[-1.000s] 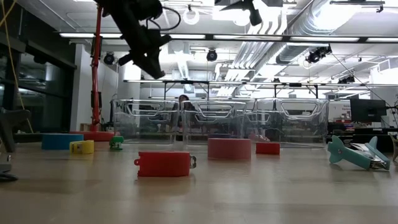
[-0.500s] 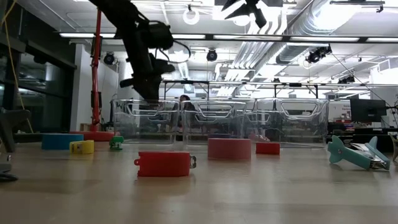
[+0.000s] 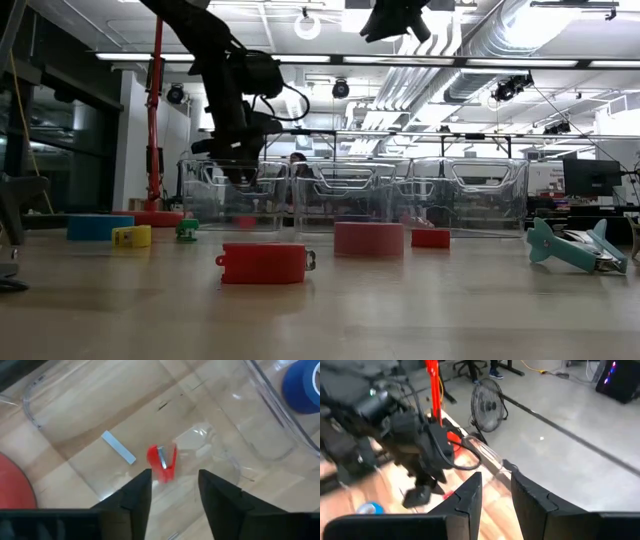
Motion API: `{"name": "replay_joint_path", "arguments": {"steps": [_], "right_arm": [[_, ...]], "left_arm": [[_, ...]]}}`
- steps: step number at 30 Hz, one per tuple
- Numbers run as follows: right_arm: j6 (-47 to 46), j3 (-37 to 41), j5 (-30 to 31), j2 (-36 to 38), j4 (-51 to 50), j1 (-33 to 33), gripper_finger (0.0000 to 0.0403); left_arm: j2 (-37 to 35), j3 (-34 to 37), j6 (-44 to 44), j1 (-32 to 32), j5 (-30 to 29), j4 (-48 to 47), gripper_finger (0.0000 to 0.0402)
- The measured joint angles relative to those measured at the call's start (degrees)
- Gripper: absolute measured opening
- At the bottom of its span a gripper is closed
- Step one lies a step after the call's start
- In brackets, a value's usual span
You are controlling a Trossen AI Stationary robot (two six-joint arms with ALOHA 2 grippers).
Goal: Pick and place Stapler, Stapler remover, tape
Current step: Put the top right red stapler into the left transparent bin, then put the light blue tape into the middle transparent bin
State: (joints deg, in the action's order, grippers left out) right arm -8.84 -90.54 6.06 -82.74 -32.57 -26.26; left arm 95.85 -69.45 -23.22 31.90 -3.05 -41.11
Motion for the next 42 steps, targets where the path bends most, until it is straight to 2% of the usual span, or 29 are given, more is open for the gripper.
{"name": "replay_joint_path", "arguments": {"steps": [5,10,19,26,34,42], "right_arm": [[0.35,0.00,-0.11,0.00,0.72,0.00,0.0094],[-0.81,0.00,-3.00,0.00,-0.69,0.00,0.0094],[0.55,0.00,-3.22,0.00,-7.61,0.00,0.0094],[3.82,0.00,-3.25,0.00,-14.38,0.00,0.0094],[7.82,0.00,-3.26,0.00,-22.22,0.00,0.0094],[13.68,2.05,-6.28,0.82,-25.18,-0.08,0.0094]], "left_arm": [[0.00,0.00,0.37,0.00,1.25,0.06,0.0174],[-1.35,0.00,0.72,0.00,2.57,-0.86,0.0175],[-9.98,0.00,-1.64,-0.04,1.20,-7.30,0.0176],[-16.97,0.00,-4.73,-0.36,-1.54,-17.36,0.0177],[-22.17,0.17,-10.67,-6.14,-7.27,-25.79,0.0177],[-24.91,7.29,-19.79,-12.91,-9.09,-26.34,0.0177]]}}
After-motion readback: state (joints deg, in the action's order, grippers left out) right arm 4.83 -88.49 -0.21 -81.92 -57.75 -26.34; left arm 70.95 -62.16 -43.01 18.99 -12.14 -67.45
